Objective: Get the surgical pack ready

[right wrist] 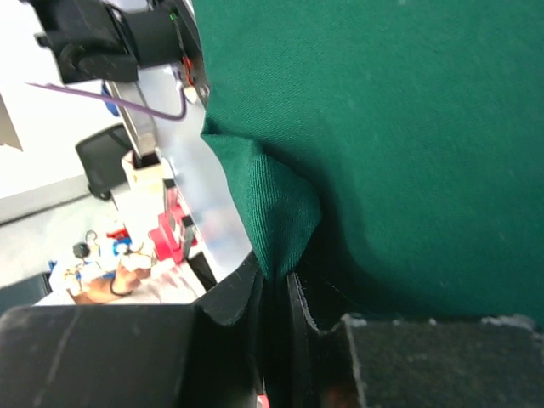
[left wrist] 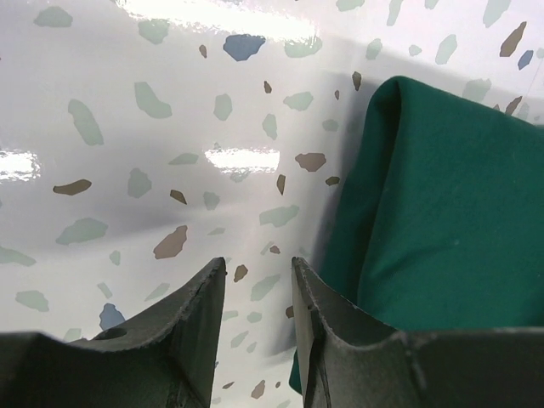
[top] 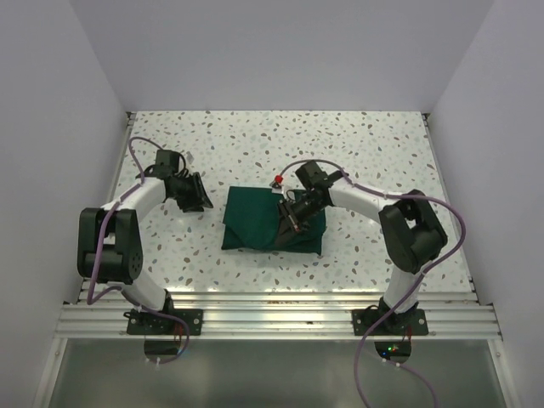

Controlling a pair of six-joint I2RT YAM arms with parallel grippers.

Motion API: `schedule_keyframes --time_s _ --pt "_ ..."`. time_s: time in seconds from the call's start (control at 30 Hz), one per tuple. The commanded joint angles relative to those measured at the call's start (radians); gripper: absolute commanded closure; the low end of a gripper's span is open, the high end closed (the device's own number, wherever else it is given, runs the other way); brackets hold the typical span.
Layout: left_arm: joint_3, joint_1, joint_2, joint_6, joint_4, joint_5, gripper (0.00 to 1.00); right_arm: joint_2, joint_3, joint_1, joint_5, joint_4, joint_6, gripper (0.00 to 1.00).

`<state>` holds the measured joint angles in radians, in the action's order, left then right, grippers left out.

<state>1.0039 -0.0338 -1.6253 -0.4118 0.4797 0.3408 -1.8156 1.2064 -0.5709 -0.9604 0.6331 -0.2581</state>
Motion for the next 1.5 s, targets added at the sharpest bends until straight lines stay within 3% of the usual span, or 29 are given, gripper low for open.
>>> schedule_keyframes --time_s 0.0,0.27,0.6,0.73,0.77,0.8,0.87,0.97,1.07,1.2,1.3,1.47 --pt "0.039 0.008 -0.007 -0.004 0.008 0.023 0.60 0.024 -0.025 -0.024 -0.003 0.069 0.036 0.84" --pt "0.030 0.012 -0.007 0.008 0.005 0.043 0.60 -0.001 -0.054 -0.053 0.052 0.125 0.071 0.53" --pt "0.047 0.014 0.027 0.039 -0.003 0.128 0.62 0.085 -0.194 -0.060 0.075 0.174 0.068 0.51" --pt "0.035 0.014 0.074 0.036 -0.059 0.233 0.66 0.212 -0.226 0.011 0.158 0.087 -0.065 0.56" --pt "0.032 0.014 0.094 0.036 -0.067 0.271 0.67 0.248 -0.241 0.035 0.170 0.056 -0.107 0.70" --pt "0.027 0.012 0.103 0.036 -0.090 0.299 0.69 0.301 -0.273 0.096 0.198 0.004 -0.183 0.75" --pt "0.027 0.008 0.119 0.036 -0.099 0.358 0.70 0.357 -0.303 0.150 0.238 -0.027 -0.237 0.85" --pt "0.032 -0.026 0.116 0.033 -0.131 0.428 0.76 0.433 -0.340 0.216 0.321 -0.033 -0.270 0.91" --pt "0.029 -0.084 0.082 0.024 -0.170 0.480 0.79 0.463 -0.366 0.244 0.319 -0.033 -0.271 0.92" --pt "-0.028 -0.127 0.041 -0.041 -0.262 0.527 0.83 0.452 -0.372 0.250 0.221 -0.206 -0.351 0.91" --pt "-0.082 -0.127 0.024 -0.053 -0.296 0.543 0.84 0.366 -0.341 0.249 0.173 -0.260 -0.354 0.90" --pt "-0.134 -0.123 -0.037 0.005 -0.224 0.504 0.88 0.285 -0.395 0.264 0.175 -0.277 -0.320 0.90"
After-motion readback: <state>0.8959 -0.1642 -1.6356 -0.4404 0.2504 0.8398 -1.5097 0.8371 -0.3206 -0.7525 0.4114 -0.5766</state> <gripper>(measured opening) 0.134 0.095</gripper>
